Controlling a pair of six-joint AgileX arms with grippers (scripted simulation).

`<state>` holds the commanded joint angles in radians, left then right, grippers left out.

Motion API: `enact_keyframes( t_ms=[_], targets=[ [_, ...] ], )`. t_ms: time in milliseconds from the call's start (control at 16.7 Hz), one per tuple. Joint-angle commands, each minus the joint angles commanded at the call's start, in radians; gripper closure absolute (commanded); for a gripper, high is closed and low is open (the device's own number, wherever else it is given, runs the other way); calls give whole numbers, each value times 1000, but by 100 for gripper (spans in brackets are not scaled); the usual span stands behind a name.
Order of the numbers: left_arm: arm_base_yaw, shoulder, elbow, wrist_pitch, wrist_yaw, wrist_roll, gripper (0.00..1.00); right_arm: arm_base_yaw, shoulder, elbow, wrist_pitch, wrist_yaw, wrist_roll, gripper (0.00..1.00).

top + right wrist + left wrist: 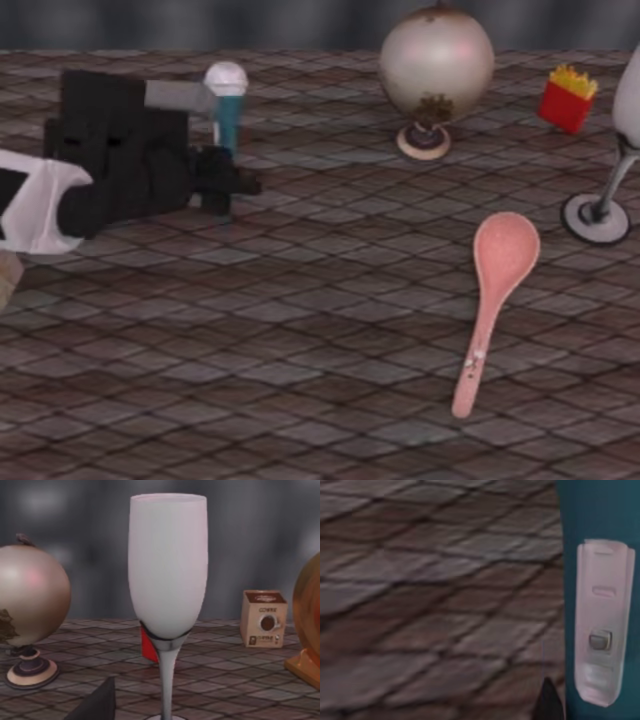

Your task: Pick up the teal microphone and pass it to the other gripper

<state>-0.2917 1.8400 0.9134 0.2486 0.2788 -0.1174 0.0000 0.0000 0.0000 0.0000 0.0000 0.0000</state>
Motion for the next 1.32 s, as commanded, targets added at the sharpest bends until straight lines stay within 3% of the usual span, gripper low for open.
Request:
enact_keyframes(
  t_ms=[360,660,1020,1140,1320],
  targets=[
    [21,-144,-139,482,189,94,100,0,0,0,0,0,0,0],
    [31,-220,-187,636,262,136,100,0,0,0,0,0,0,0],
    [9,-217,-182,639,243,136,100,0,0,0,0,0,0,0],
    [-43,-221,-184,655,189,134,100,0,0,0,0,0,0,0],
    [-161,-234,-192,685,62,126,100,0,0,0,0,0,0,0]
  ],
)
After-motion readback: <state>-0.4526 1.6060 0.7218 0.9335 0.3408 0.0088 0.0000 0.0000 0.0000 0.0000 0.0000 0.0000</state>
